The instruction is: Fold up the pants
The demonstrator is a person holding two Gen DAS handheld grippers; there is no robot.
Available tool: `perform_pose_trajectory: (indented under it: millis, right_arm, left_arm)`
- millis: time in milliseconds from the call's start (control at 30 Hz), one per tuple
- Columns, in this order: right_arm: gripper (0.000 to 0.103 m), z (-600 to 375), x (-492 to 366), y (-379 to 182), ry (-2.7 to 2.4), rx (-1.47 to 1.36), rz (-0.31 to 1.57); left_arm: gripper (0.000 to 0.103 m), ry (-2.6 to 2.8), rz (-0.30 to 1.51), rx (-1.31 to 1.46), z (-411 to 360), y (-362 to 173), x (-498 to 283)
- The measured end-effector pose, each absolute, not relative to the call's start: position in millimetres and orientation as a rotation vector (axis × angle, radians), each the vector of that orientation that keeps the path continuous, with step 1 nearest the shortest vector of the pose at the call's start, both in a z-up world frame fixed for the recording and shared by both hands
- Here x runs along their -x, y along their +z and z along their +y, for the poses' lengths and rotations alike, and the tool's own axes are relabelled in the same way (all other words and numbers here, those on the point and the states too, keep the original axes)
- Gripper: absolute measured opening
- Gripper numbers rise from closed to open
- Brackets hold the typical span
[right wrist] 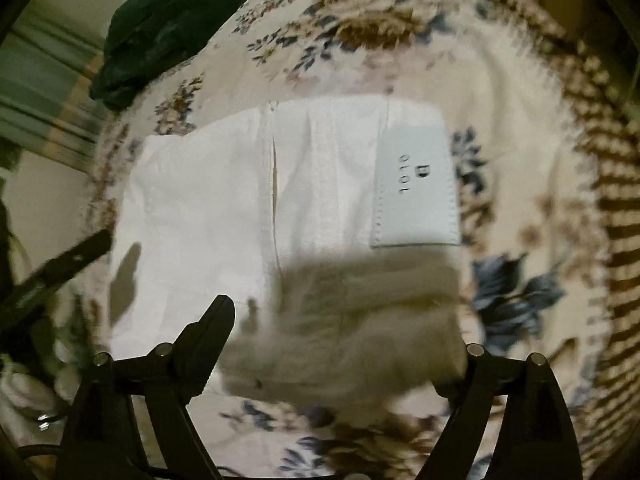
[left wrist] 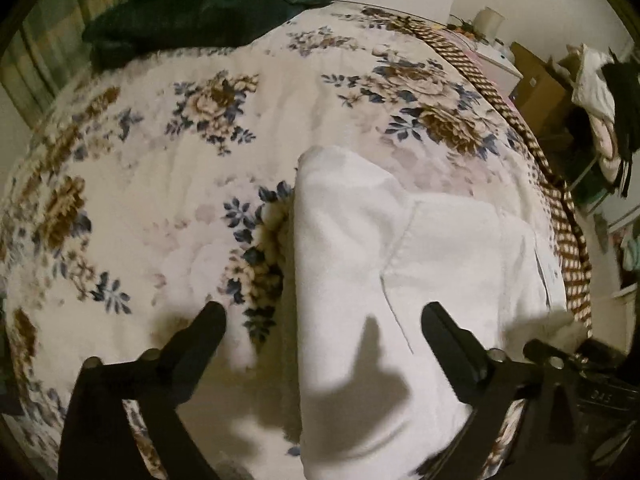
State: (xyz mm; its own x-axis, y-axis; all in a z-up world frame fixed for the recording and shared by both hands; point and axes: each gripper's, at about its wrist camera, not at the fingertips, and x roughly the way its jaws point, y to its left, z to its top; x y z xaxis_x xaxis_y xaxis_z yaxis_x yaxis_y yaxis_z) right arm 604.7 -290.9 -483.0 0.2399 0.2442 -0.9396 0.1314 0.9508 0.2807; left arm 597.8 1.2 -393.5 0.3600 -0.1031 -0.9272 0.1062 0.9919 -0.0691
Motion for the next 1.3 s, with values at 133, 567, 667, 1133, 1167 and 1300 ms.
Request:
perform_pose_trajectory:
  millis: [133, 567, 667, 1133, 1167, 1300]
  right_arm:
    - [0.097, -288, -590, -461, -0.032, -0.216, 1.289]
    - [0.099, -287, -534, -369, -0.118, -0.104, 1.128]
    - [0.099, -290, -514, -339, -0.127, -0.107, 1.095]
    - [0.099, -300, -379, -155, -0.15, -0.086, 0.926]
    - [0.099, -300, -366, -138, -0.149, -0.08, 0.912]
    - [0.103, -297, -319, -82, -0.143, -0.074, 0.86]
  left_arm:
    - [0.101, -0.103, 1.176, -0.041, -11, -382, -580]
    - [0.101, -0.042, 1.09, -0.076, -32, -324, -525]
    - [0.101, -0.035, 1.061, -0.07, -34, -300, -507]
    - [0.101, 0.006, 0.94, -0.036, -40, -150, -377]
    - [0.101, 0.019, 0.924, -0.044, -40, -135, -364]
    - [0.101, 0.036, 0.88, -0.04, -40, -93, -326]
